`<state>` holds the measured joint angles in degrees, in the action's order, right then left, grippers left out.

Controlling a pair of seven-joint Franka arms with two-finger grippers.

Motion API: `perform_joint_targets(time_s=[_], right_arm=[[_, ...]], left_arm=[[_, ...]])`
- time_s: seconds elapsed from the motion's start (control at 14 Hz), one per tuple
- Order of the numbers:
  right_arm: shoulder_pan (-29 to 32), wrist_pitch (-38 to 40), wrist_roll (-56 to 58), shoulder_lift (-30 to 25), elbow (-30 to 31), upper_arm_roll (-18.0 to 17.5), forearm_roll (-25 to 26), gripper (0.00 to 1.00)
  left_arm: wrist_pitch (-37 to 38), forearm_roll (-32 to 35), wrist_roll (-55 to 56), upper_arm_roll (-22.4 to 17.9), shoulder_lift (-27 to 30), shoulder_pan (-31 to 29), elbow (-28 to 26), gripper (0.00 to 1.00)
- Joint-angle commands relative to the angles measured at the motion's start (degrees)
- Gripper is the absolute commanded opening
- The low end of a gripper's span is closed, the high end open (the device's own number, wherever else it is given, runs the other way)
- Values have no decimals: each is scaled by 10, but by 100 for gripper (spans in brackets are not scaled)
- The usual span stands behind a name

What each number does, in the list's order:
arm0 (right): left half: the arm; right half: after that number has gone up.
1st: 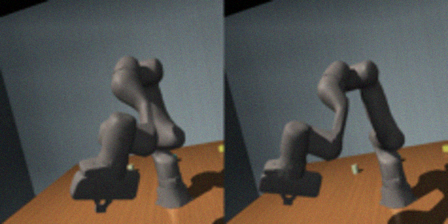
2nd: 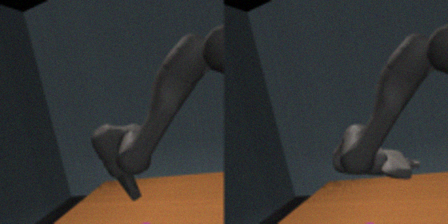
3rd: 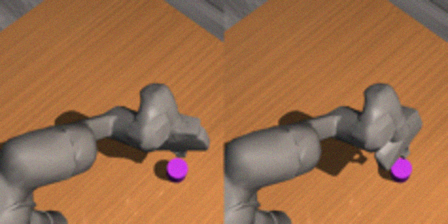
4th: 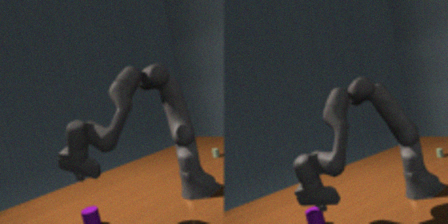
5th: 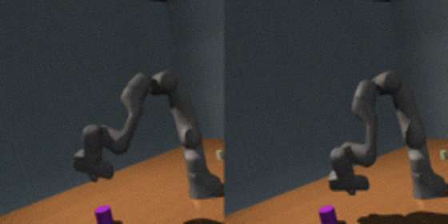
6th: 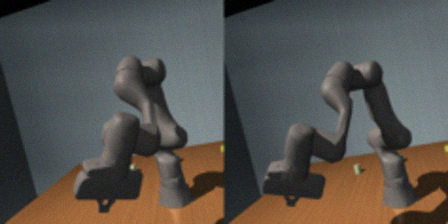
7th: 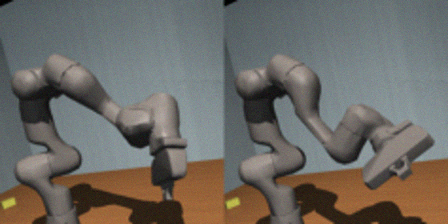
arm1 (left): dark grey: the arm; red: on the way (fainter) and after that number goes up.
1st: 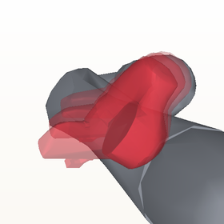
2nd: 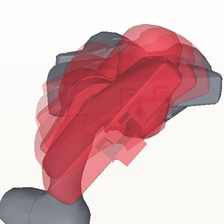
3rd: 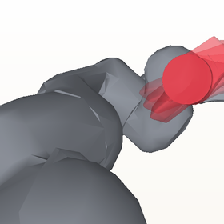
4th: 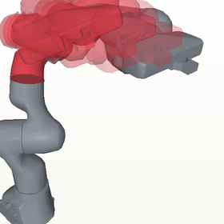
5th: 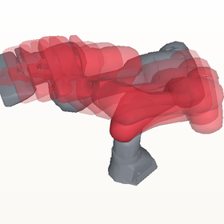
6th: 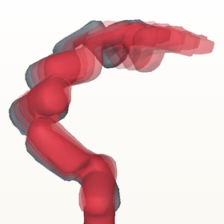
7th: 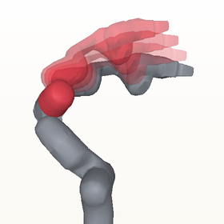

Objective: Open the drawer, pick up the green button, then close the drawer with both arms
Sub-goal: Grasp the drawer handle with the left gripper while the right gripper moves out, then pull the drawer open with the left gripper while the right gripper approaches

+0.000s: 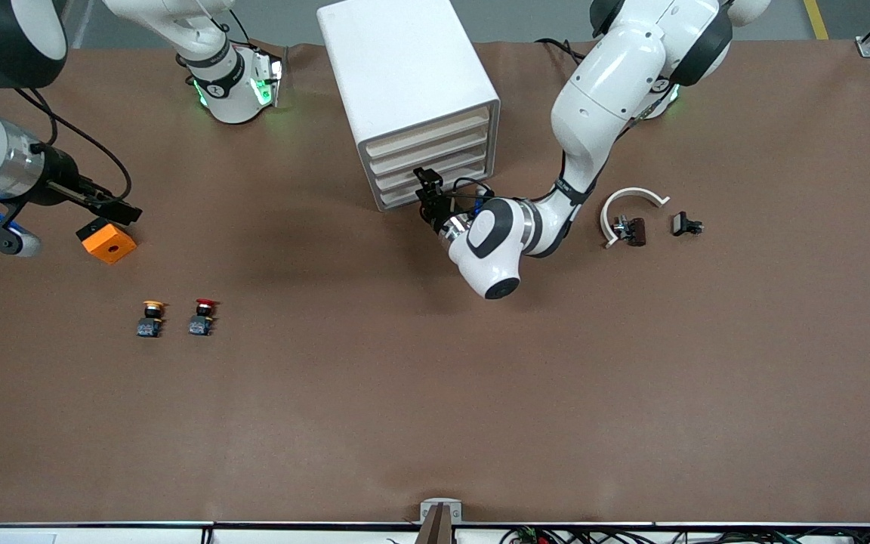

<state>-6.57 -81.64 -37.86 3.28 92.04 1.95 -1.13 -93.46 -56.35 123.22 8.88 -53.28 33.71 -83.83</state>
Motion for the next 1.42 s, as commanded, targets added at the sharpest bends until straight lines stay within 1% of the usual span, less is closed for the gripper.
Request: perform_joint_targets(time_s=[0.0, 0.07, 0.21, 0.28, 0.64, 0.71, 0.78, 0.93, 1.0, 1.07, 1.14, 1.28, 1.35], right_arm=[[-15, 6, -26, 4, -12, 3, 3, 100], [-14, 4, -26, 4, -11, 3, 2, 100], [-14, 5, -27, 4, -12, 3, -2, 100], [-13, 6, -29, 4, -11, 3, -3, 100], [-17, 4, -90, 5, -10, 4, -12, 100], [-22, 3, -120, 5, -10, 3, -20, 100], [-28, -1, -138, 5, -10, 3, -30, 100], [-30, -4, -156, 6, -10, 4, -57, 100], [-31, -7, -156, 6, -10, 3, -61, 100], [-35, -10, -158, 6, -10, 3, -61, 100], [-41, -13, -170, 6, -10, 3, -61, 100], [-53, -17, -193, 6, -9, 3, -61, 100], [-59, -20, -213, 7, -9, 3, -62, 100]], left_arm=[[34, -9, 6, -1, -23, 15, 26, 62], [39, -9, 8, -1, -31, 22, 34, 61], [42, -8, 11, -2, -31, 23, 36, 35], [44, -8, 10, -2, -31, 22, 36, 27], [47, -1, -4, -11, -32, 16, 41, 27], [47, -1, -15, -16, -33, 16, 42, 27], [45, -1, -34, -30, -33, 17, 42, 27], [43, -1, -58, -40, -33, 16, 42, 26], [42, -2, -63, -47, -34, 16, 45, 17], [41, -2, -63, -49, -36, 16, 50, 14], [39, -1, -63, -49, -35, 21, 51, 22], [39, -2, -62, -49, -33, 17, 51, 17], [39, -2, -63, -49, -33, 16, 52, 17]])
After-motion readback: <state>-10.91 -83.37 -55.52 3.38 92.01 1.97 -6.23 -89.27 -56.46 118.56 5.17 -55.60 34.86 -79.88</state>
